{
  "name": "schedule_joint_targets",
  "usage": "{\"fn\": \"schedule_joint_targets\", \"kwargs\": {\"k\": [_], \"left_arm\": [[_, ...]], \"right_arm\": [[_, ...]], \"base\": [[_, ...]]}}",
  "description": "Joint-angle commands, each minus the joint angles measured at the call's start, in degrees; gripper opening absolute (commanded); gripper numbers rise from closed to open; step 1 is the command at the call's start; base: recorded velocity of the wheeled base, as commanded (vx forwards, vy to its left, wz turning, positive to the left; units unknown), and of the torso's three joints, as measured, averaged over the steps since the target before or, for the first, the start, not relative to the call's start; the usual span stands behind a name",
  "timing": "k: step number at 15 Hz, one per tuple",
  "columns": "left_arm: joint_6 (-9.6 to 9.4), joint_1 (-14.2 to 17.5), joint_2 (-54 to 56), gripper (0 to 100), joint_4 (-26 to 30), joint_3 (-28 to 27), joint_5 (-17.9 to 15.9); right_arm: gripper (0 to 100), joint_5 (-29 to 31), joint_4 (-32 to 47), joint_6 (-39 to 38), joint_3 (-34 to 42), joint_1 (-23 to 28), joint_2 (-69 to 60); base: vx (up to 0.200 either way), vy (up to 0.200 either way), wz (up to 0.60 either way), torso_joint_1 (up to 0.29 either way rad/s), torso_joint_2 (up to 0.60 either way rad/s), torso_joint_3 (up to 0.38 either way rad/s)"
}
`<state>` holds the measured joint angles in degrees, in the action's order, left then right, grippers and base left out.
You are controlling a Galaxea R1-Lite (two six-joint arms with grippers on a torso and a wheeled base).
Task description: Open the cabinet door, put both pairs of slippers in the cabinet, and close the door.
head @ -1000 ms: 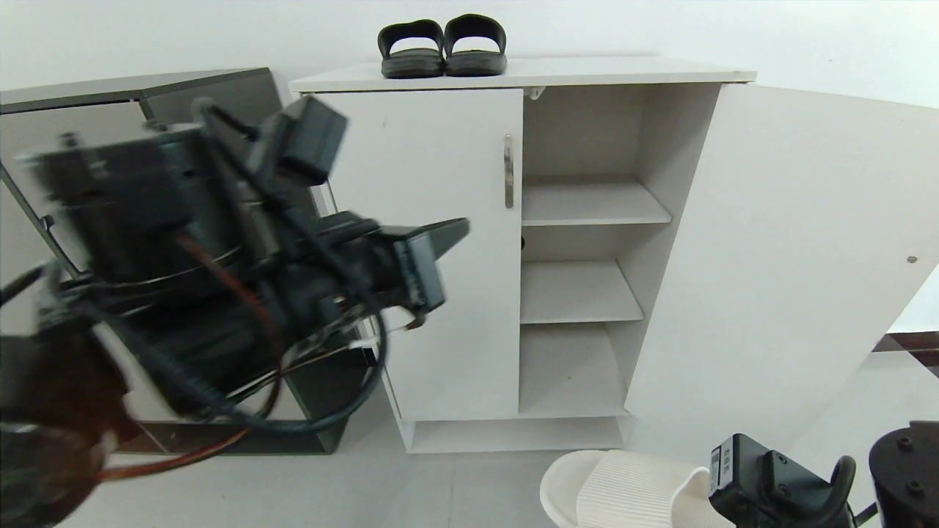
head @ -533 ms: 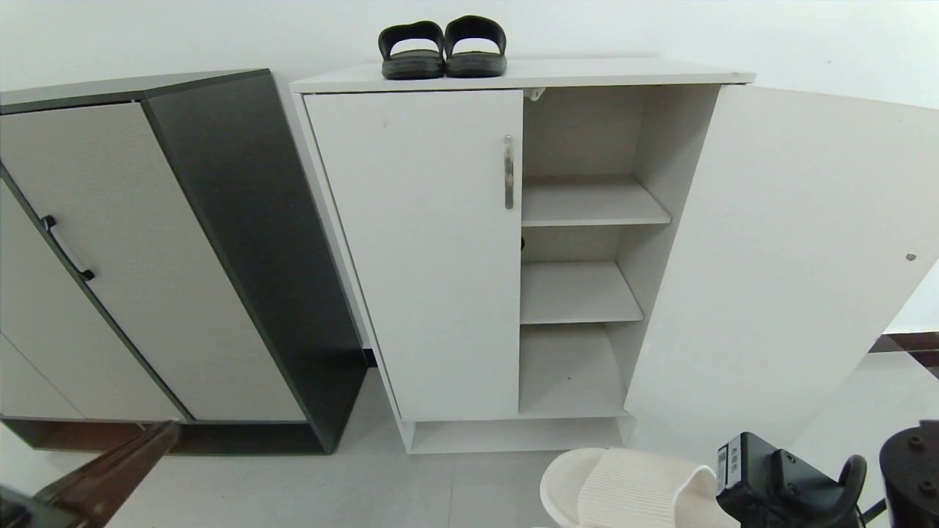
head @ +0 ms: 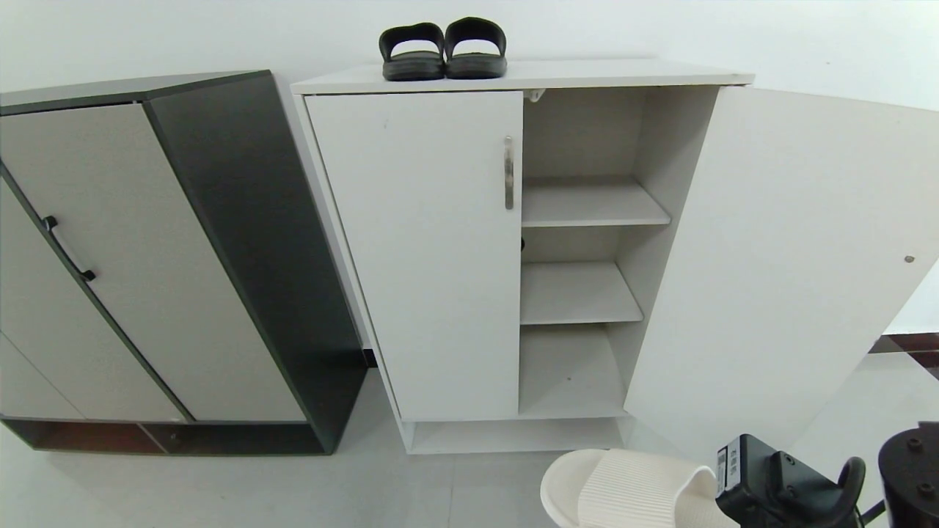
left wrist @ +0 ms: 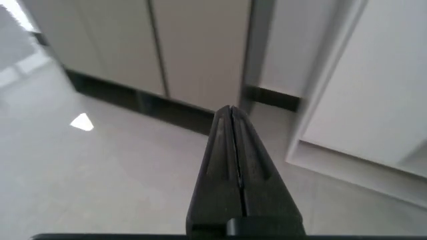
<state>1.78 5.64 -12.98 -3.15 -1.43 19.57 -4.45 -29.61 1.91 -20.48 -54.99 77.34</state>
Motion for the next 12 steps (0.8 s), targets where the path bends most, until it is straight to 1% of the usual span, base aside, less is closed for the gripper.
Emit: {"fn": "schedule_joint_targets", "kwargs": {"k": [1, 2, 3, 4, 5, 6, 7, 8, 9, 10, 11, 12], "left_arm": [[-1.60, 5.7, 8.1, 0, 1.0, 1.3, -2.0], [-1.87, 5.6, 8.0, 0, 0.8, 1.3, -4.9], [-1.25, 5.6, 7.9, 0, 1.6, 1.4, -16.2], [-1.78, 4.8, 7.7, 0, 3.8, 1.3, -24.4], [-2.40, 3.1, 7.7, 0, 3.0, 1.4, -20.9], [-2.92, 3.3, 7.7, 0, 3.0, 1.4, -22.5], [-3.71, 2.8, 7.7, 0, 3.0, 1.4, -23.4], [-6.00, 2.6, 7.7, 0, 3.0, 1.4, -24.5], [-6.97, 1.5, 7.8, 0, 3.0, 1.4, -25.4], [-7.23, -7.3, 10.5, 0, 3.0, 1.4, -25.3], [-7.14, -6.3, 10.5, 0, 3.1, 1.4, -25.0], [-6.97, -6.3, 11.9, 0, 3.2, 1.4, -24.8]], "right_arm": [[0, 0.0, 0.0, 0.0, 0.0, 0.0, 0.3], [0, 0.0, 0.0, 0.0, 0.0, 0.0, 0.4], [0, 0.0, 0.0, 0.0, 0.1, 0.0, 0.5], [0, 0.0, -0.1, 0.0, 0.1, 0.0, 0.6], [0, 0.0, 0.0, 0.1, 0.1, 0.0, 0.6], [0, 0.0, -0.1, 0.4, 0.1, 0.0, 0.6], [0, -0.1, -0.1, 0.7, 0.1, 0.0, 0.6], [0, -0.1, -0.1, 0.8, 0.1, 0.0, 0.6], [0, -0.1, 0.0, 0.8, 0.1, -0.1, 0.7], [0, -0.1, -0.2, 0.7, 0.3, 0.0, 1.1], [0, -0.1, -0.1, 0.7, 0.3, 0.0, 1.1], [0, -0.1, -0.2, 0.7, 0.2, 0.0, 1.5]], "base": [[0.000, 0.000, 0.00, 0.000, 0.00, 0.000], [0.000, 0.000, 0.00, 0.000, 0.00, 0.000], [0.000, 0.000, 0.00, 0.000, 0.00, 0.000], [0.000, 0.000, 0.00, 0.000, 0.00, 0.000], [0.000, 0.000, 0.00, 0.000, 0.00, 0.000], [0.000, 0.000, 0.00, 0.000, 0.00, 0.000], [0.000, 0.000, 0.00, 0.000, 0.00, 0.000], [0.000, 0.000, 0.00, 0.000, 0.00, 0.000], [0.000, 0.000, 0.00, 0.000, 0.00, 0.000], [0.000, 0.000, 0.00, 0.000, 0.00, 0.000], [0.000, 0.000, 0.00, 0.000, 0.00, 0.000], [0.000, 0.000, 0.00, 0.000, 0.00, 0.000]]}}
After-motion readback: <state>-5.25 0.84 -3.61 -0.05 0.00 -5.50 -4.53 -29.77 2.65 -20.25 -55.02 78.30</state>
